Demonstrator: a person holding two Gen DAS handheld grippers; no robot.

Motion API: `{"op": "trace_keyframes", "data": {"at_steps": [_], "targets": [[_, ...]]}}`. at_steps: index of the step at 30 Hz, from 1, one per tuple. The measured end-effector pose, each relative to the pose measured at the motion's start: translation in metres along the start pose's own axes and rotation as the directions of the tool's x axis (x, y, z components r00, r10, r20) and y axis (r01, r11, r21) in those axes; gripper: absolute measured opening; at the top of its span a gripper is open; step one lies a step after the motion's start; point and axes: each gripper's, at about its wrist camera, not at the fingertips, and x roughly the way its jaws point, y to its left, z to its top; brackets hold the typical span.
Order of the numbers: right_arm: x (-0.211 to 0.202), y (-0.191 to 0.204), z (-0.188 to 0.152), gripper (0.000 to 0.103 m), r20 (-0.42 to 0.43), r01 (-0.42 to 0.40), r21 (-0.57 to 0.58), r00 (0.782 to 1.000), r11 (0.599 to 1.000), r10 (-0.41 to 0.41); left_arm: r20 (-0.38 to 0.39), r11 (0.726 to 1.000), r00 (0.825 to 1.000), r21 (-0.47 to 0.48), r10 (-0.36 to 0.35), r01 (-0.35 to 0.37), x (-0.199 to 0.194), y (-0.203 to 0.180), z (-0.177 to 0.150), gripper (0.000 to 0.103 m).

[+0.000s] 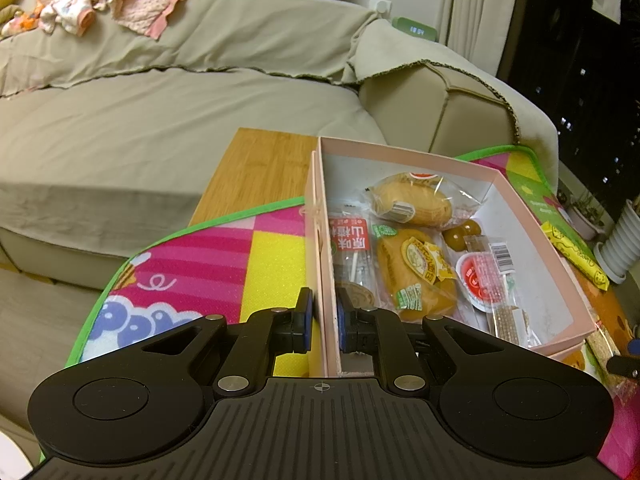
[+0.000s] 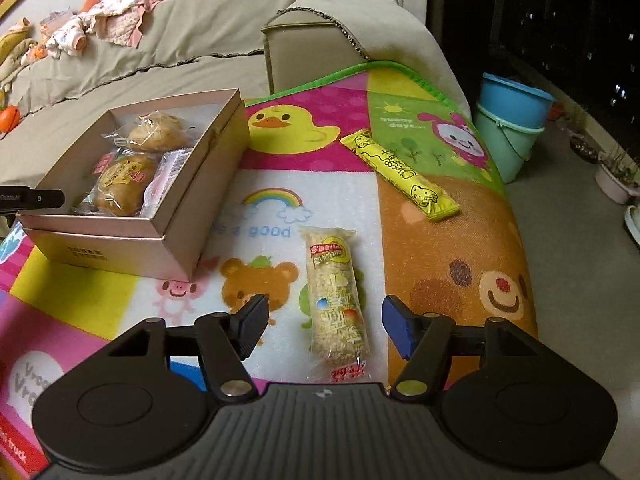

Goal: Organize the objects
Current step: 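Grasp the rice-cracker stick with the right tool and drop it in the box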

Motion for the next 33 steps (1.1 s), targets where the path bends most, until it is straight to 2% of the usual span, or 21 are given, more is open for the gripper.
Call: {"op": "trace_keyframes", "data": {"at_steps": [7, 13, 17, 19, 24, 28, 29, 31, 33], "targets": [[0.011, -0.012, 0.026, 0.063, 0.047, 0.041, 0.005, 0.998, 0.999, -0.041, 0.000, 1.000, 1.000, 0.000, -0.001, 0.001, 0.000, 0.000, 0.000, 0.014], [0.038, -0.024, 0.064, 0.063, 0.085, 0.097, -0.031, 0.992, 0.995, -0.094, -0.001, 1.000, 1.000, -0.001, -0.002, 0.002, 0.000, 0.000, -0.001, 0.014], [0.060, -0.039, 0.080, 0.063, 0.078, 0.123, 0.013, 0.989, 0.992, -0.123, -0.004, 1.000, 1.000, 0.003, -0.001, 0.001, 0.000, 0.000, -0.001, 0.014], [0.059, -0.042, 0.077, 0.063, 0.066, 0.098, 0.035, 0.993, 0.995, -0.100, -0.004, 1.000, 1.000, 0.003, -0.003, 0.003, 0.000, 0.001, -0.002, 0.014], [0.036, -0.035, 0.046, 0.063, 0.000, -0.055, 0.042, 0.998, 0.998, 0.056, -0.004, 1.000, 1.000, 0.008, 0.003, -0.003, 0.001, 0.001, -0.003, 0.014], [0.022, -0.020, 0.016, 0.062, -0.060, -0.083, 0.002, 0.995, 0.997, 0.083, -0.005, 1.000, 1.000, 0.003, 0.006, -0.005, 0.001, -0.001, -0.003, 0.014], [0.020, -0.015, 0.010, 0.061, -0.072, -0.075, -0.009, 0.995, 0.997, 0.075, -0.005, 1.000, 1.000, 0.004, 0.006, -0.006, 0.000, -0.001, -0.003, 0.013], [0.020, -0.006, 0.000, 0.048, -0.094, -0.062, -0.041, 0.994, 0.997, 0.058, -0.005, 1.000, 1.000, 0.005, 0.005, -0.005, 0.000, -0.001, -0.003, 0.013], [0.017, 0.003, -0.006, 0.040, -0.094, -0.042, -0.070, 0.995, 0.997, 0.036, -0.006, 1.000, 1.000, 0.007, 0.005, -0.005, 0.000, -0.001, -0.004, 0.013]]}}
